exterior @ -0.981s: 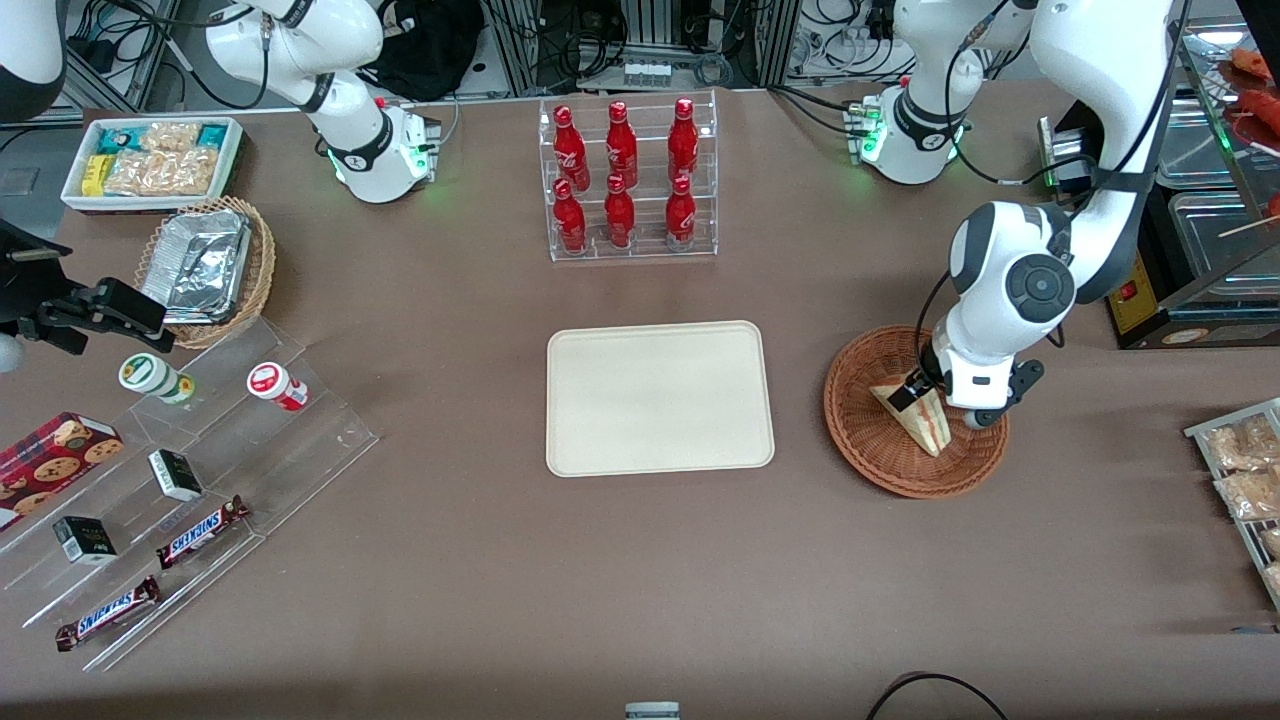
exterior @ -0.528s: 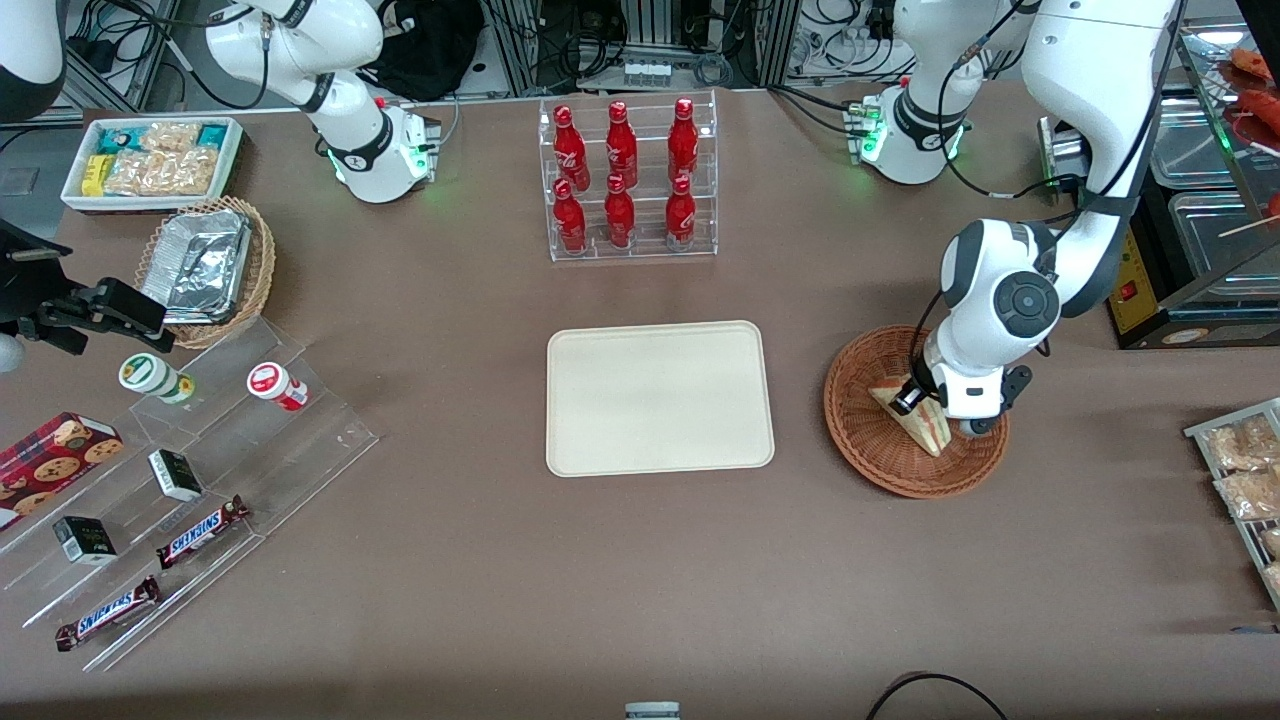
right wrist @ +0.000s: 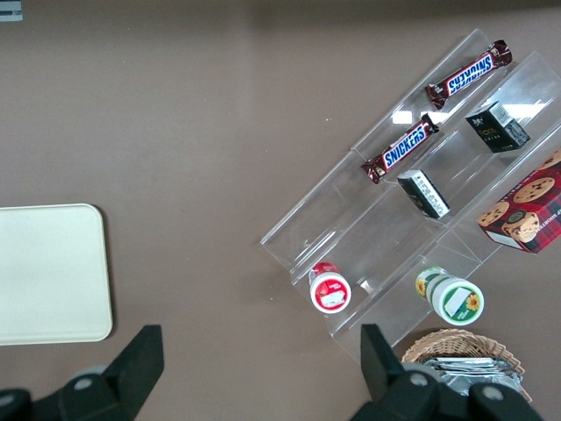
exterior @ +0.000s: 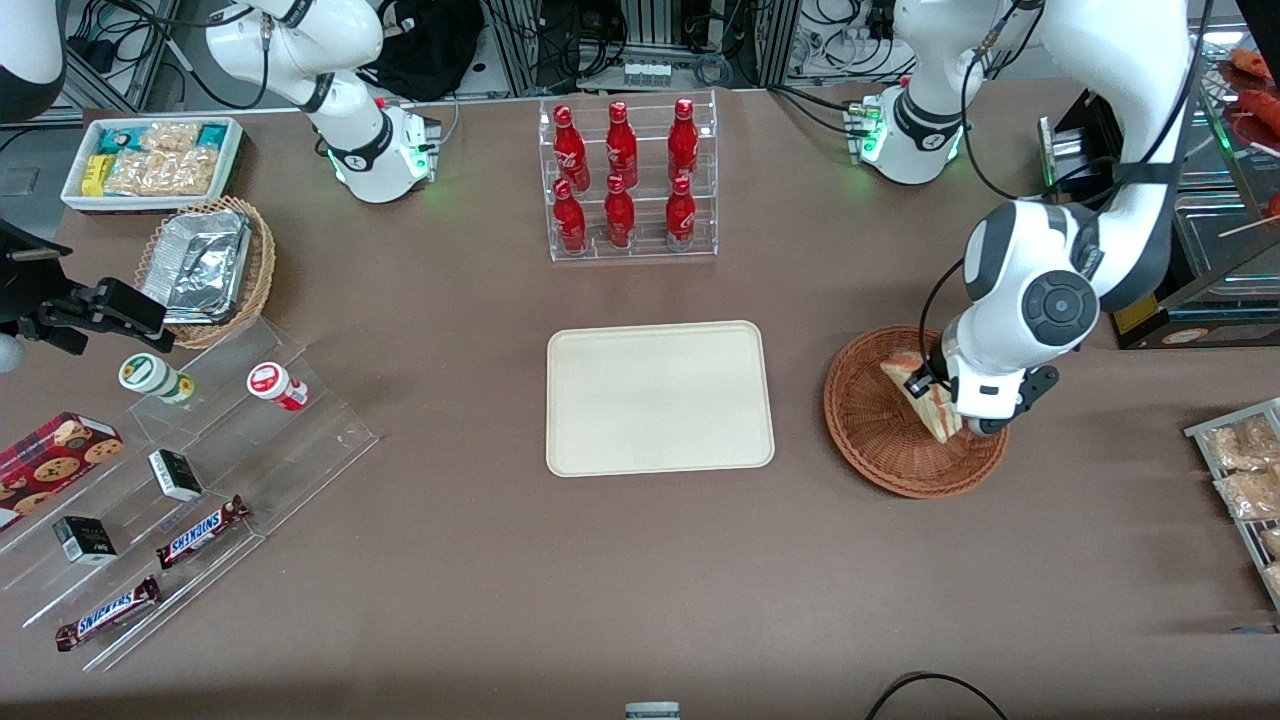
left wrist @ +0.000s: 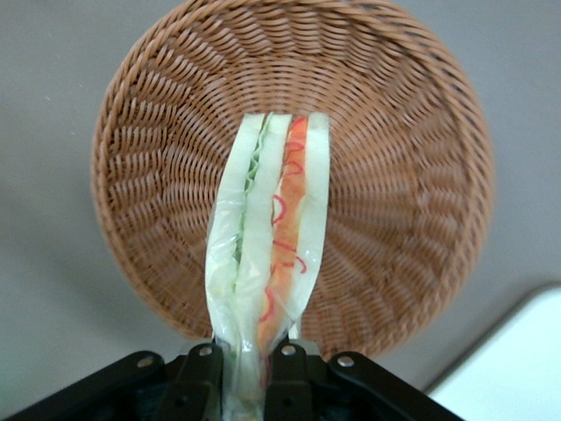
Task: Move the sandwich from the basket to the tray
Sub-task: 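Lift the sandwich and carry it over the cream tray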
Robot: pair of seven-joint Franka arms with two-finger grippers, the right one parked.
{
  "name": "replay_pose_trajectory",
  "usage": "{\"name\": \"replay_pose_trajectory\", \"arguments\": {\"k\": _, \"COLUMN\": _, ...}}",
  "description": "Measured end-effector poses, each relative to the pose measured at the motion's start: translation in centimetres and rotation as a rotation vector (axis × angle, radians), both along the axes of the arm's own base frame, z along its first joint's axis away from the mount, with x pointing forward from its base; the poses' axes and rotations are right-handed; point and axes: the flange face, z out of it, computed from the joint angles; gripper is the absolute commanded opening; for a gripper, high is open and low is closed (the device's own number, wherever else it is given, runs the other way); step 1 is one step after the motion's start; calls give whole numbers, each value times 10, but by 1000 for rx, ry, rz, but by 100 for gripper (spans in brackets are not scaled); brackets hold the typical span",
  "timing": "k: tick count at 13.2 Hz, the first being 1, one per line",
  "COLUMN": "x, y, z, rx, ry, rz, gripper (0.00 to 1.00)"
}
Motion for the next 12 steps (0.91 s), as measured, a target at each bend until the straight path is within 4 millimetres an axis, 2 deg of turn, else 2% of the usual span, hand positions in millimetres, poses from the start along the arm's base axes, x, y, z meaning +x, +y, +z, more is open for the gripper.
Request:
{"name": "replay_pose_trajectory", "arguments": {"k": 1, "x": 2, "y": -14, "z": 13, "rx": -5, "ry": 7, "rz": -54, "gripper": 9}}
{"name": "replay_pose_trajectory", "arguments": {"k": 3, "x": -3, "y": -53, "z": 21, "rx": -18, "ry": 5, "rz": -176, "gripper": 9}}
{"name": "replay_pose_trajectory", "arguments": {"k": 7, "x": -15, "y": -143, "z": 0, "rx": -38, "ry": 25, "rz": -366, "gripper": 7}}
{"name": "replay_pose_trajectory", "arguments": {"k": 12, "x": -29, "y": -245, "z": -30, "rx": -45, "ry": 18, "rz": -429, "gripper": 6}}
